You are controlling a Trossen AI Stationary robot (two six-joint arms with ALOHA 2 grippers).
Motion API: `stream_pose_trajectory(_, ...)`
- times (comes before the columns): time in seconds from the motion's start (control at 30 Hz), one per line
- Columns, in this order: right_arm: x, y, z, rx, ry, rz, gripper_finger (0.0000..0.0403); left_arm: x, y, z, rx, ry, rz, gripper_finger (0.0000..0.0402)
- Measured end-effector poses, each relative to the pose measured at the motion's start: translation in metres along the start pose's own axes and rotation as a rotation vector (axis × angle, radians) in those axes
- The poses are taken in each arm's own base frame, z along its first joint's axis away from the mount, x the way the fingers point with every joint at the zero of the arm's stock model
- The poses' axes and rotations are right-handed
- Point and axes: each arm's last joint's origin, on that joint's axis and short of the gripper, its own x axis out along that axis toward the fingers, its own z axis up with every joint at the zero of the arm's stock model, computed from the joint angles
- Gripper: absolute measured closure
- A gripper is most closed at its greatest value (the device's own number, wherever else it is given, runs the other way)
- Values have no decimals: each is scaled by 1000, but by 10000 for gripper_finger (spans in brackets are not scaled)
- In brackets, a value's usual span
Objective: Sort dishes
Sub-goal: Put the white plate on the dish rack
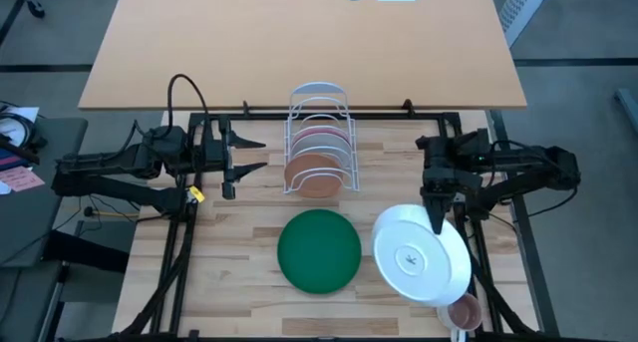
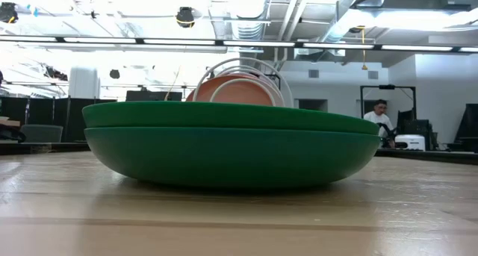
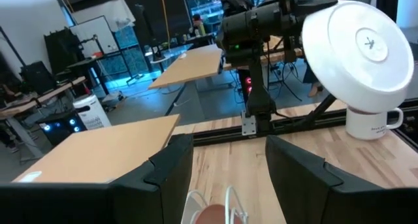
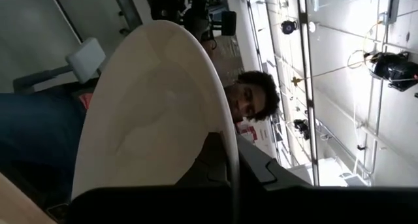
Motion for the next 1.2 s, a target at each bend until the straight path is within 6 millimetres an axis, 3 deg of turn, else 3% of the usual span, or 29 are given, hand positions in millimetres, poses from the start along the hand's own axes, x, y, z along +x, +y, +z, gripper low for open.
stream_pose_trajectory(0.3,1,-5,1,-5,27,-163,402,0,0,-1,-1,6,-2,215)
stream_pose_trajectory(0.67,30,-21,16,-126,-81,-324,401,0,0,-1,-10,6,-1,215)
stream_pose_trajectory(0.9,25,-40,18,-183,26,-760,400,0,0,-1,-15,12,-3,215)
stream_pose_trajectory(1.2,10,-56,18,-288,318,-1353,401,0,0,-1,-15,12,-3,215)
